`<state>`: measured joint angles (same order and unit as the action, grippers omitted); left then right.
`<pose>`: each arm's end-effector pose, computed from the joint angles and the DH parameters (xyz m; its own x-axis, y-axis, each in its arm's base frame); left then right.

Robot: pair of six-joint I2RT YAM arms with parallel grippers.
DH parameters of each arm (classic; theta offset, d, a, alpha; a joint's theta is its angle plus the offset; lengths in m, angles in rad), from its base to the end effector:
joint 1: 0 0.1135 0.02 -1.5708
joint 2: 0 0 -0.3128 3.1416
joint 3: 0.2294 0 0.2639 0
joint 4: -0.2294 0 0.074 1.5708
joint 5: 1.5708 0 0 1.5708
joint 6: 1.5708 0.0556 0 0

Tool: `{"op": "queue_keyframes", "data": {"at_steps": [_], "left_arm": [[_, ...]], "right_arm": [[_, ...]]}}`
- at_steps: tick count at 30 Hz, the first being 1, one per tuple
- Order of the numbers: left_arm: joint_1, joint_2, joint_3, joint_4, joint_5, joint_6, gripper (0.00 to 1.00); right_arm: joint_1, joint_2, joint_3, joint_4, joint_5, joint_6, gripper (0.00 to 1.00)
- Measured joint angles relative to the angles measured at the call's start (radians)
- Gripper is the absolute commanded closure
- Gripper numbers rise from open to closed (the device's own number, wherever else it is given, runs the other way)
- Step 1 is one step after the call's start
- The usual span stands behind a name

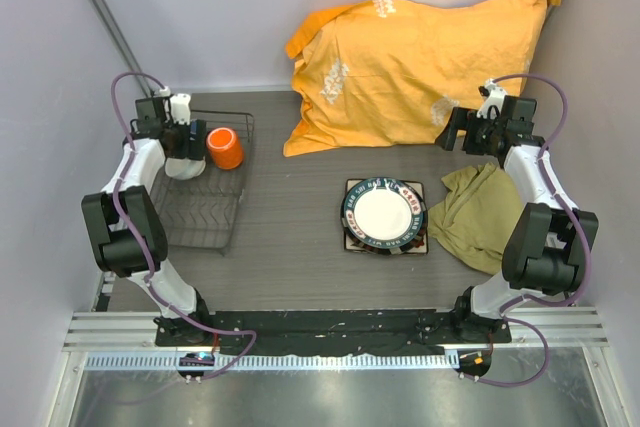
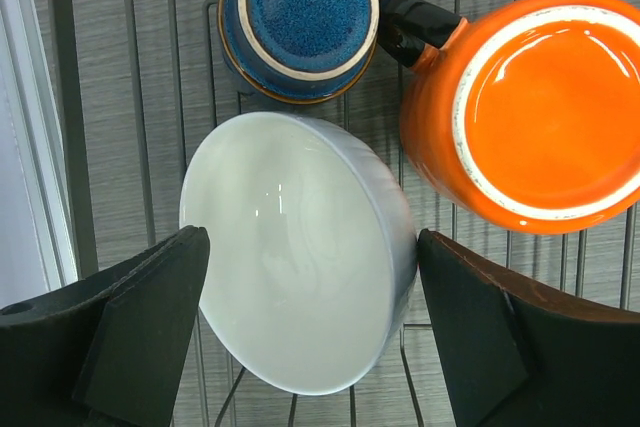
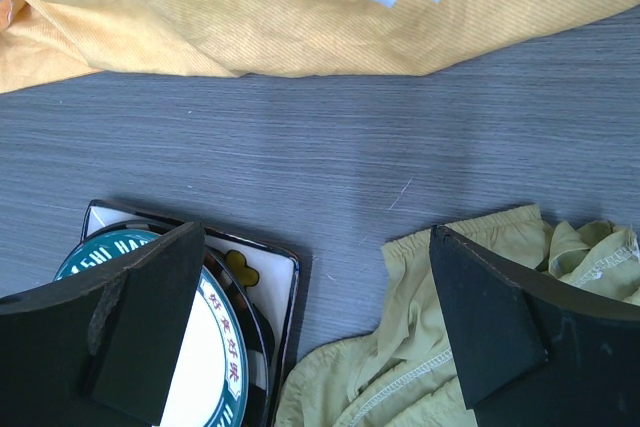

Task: Unload the mixed dishes from the dish rack
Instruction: Pick up the bowl from the dish rack.

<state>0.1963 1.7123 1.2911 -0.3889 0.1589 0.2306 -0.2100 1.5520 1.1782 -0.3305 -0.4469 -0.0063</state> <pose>0.4058 0.0717 0.2795 -0.7112 0.0887 -0.6974 0.0791 0.9958 0.0460 0.3668 -0.0536 0.3079 -0.6324 0.1290 -0.7638 -0.1381 0.9515 0.2750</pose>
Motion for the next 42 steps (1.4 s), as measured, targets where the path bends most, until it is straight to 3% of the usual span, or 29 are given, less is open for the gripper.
{"op": "queue_keyframes", "data": {"at_steps": [6,13,21,25,28,34,42], "left_arm": [[-0.003,0.001,-0.011,0.004,-0.001,0.014,0.14],[-0.010,0.001,-0.038,0.007,0.009,0.033,0.32],[-0.013,0.001,-0.071,0.002,0.040,0.066,0.60],[-0.013,0.001,-0.071,-0.006,0.059,0.069,0.84],[-0.013,0.001,-0.074,-0.024,0.076,0.067,0.92],[-0.004,0.001,-0.078,-0.047,0.070,0.064,1.00],[-0.004,-0.015,-0.078,-0.050,0.081,0.029,1.00]], "right_arm": [[0.002,0.011,0.001,0.000,0.000,-0.001,0.00],[0.002,0.014,0.002,0.000,0.000,-0.003,0.00],[0.003,0.014,0.002,0.000,0.000,-0.007,0.00],[0.005,0.014,0.002,0.000,0.000,-0.011,0.00],[0.005,0.014,0.002,0.000,0.000,-0.012,0.00],[0.005,0.014,0.002,-0.001,0.001,-0.015,0.00],[0.006,0.014,0.005,-0.007,0.000,-0.018,0.00]]}}
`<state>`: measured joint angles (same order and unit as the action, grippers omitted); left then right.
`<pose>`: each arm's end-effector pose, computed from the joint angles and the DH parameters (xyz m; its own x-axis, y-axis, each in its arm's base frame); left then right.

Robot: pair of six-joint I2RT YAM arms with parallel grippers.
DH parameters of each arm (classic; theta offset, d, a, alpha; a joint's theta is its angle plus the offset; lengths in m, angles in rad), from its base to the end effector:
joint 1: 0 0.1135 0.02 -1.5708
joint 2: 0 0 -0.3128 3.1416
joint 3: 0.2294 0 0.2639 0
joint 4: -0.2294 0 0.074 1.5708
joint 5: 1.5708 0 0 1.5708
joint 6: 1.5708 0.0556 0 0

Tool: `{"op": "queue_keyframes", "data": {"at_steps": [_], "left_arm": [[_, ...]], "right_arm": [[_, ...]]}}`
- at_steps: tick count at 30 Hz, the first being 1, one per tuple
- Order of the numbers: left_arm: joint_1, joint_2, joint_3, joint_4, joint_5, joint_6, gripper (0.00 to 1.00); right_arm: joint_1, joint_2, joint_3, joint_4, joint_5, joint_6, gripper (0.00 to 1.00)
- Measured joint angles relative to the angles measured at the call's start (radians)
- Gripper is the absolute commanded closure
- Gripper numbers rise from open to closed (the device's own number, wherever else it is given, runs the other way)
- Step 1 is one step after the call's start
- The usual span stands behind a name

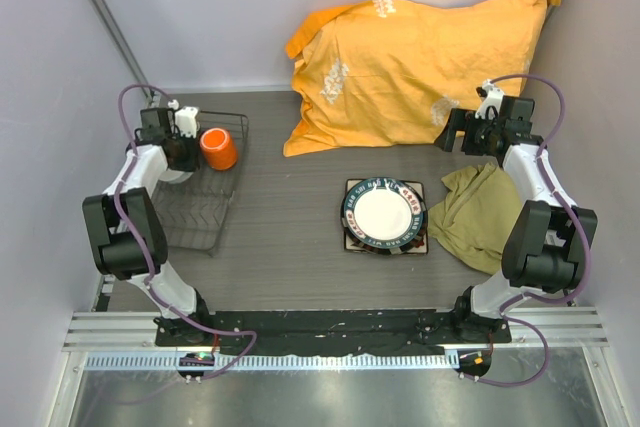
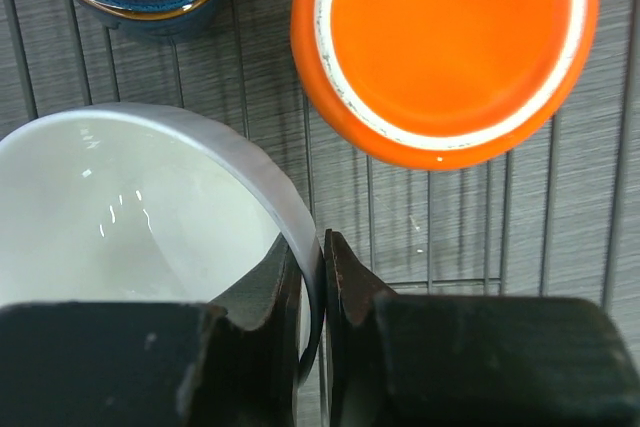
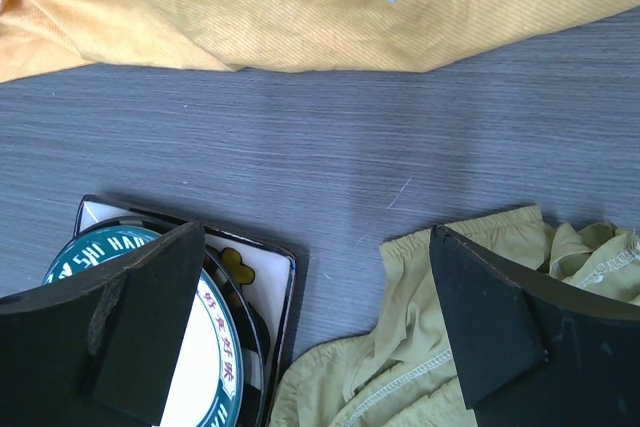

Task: Unload the mixed dishes from the dish rack
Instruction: Pick up the bowl from the dish rack.

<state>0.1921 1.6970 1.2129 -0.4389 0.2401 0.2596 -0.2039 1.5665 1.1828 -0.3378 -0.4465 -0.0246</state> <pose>0.3873 0.0619 0.2552 -0.7680 0.1046 -0.6319 0.1578 0.9871 -0.0284 0.3698 -0.0519 0.3037 -0.6433 0.1104 -0.7576 -0.1507 0.9519 0.2667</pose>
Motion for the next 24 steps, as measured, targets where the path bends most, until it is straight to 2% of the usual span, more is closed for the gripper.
{"op": "queue_keyframes", "data": {"at_steps": [8,12,19,24], "left_arm": [[-0.021,-0.081,0.037,-0.068,0.002,-0.025,1.00],[-0.078,-0.122,0.087,-0.095,-0.027,-0.021,1.00],[-0.276,-0.217,0.145,-0.157,-0.119,-0.015,1.00],[-0.465,-0.261,0.180,-0.191,-0.213,-0.011,1.00]], "right_arm": [[0.002,0.000,0.003,-0.001,0.000,0.000,0.00],[0.006,0.000,0.003,-0.002,0.000,-0.001,0.00],[0.006,0.000,0.003,-0.003,0.000,-0.001,0.00],[0.008,0.006,0.004,-0.005,0.002,-0.004,0.00]]}}
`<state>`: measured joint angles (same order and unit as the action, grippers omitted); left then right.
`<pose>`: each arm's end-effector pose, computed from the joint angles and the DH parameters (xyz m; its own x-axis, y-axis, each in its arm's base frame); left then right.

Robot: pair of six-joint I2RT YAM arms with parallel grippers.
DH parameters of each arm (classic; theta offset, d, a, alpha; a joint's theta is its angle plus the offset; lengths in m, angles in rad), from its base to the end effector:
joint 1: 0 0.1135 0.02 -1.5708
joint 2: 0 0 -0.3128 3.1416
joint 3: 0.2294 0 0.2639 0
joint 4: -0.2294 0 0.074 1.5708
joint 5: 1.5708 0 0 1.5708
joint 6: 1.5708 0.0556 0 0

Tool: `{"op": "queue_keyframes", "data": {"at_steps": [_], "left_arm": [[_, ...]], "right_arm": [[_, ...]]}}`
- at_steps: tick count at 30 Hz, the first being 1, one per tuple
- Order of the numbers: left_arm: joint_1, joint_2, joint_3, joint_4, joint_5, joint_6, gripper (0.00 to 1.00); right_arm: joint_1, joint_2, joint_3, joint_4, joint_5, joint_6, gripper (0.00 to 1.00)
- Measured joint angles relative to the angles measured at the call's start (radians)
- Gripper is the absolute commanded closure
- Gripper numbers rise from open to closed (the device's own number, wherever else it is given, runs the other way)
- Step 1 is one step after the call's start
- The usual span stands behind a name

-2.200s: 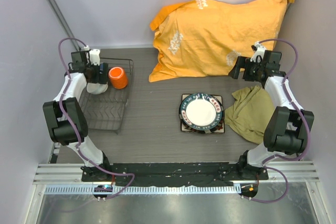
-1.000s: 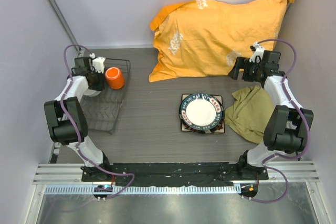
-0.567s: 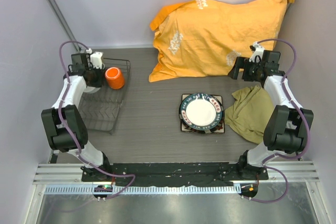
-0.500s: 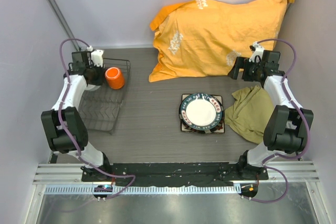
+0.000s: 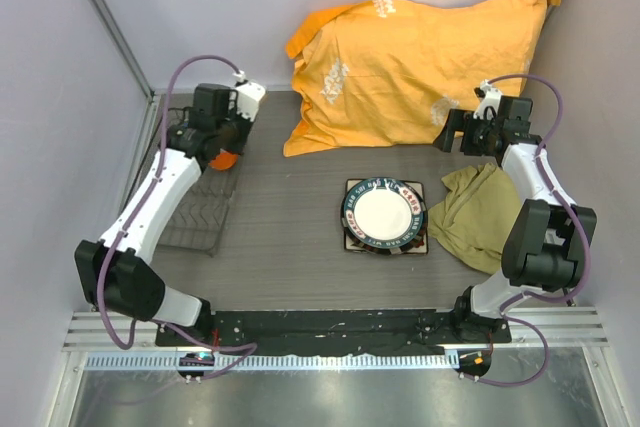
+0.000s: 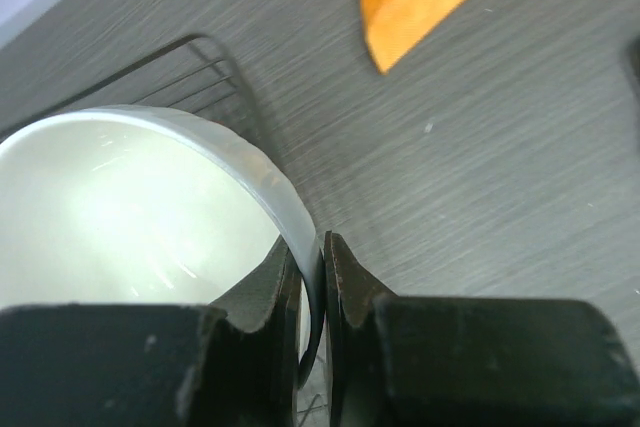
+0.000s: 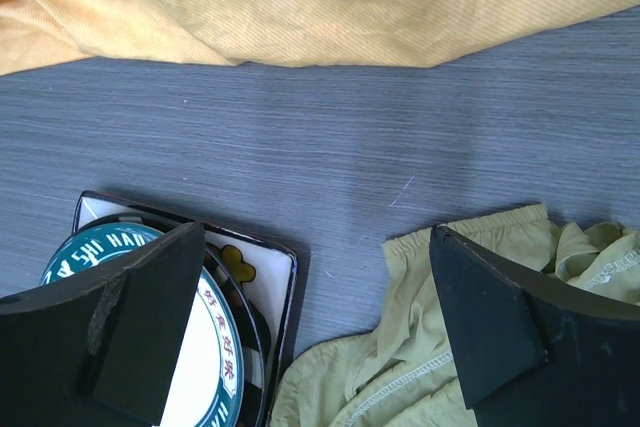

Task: Unload the mixed dishes from the dish rack
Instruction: Pick up the bowl from the dish rack.

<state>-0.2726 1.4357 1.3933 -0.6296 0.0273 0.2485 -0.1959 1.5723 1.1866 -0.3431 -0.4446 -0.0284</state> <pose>0.3257 -0.0926 0.3918 -0.5099 0.3978 -0.7627 0.4283 0.8863 0.1760 0.3713 -0.0493 0.3025 -0.6490 0.1027 -0.7538 -0.1575 0.9513 0.2651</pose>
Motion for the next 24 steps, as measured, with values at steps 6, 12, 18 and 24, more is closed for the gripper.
{"op": "queue_keyframes", "data": {"at_steps": [6,12,18,24], "left_arm": [[-0.235,0.014,0.000,-0.025,-0.129,0.021,1.00],[-0.335,0.113,0.000,-0.013,-0.179,0.026,1.00],[-0.355,0.243,0.001,0.011,-0.193,0.026,1.00],[-0.387,0.315,0.000,0.055,-0.188,0.024,1.00]], "right_arm": [[0.000,0.005,0.001,-0.004,0.005,-0.001,0.00],[0.001,0.006,0.001,-0.005,0.012,-0.004,0.00],[0.001,0.012,0.001,-0.006,0.016,-0.008,0.00],[0.001,0.019,0.001,-0.008,0.021,-0.013,0.01]]}}
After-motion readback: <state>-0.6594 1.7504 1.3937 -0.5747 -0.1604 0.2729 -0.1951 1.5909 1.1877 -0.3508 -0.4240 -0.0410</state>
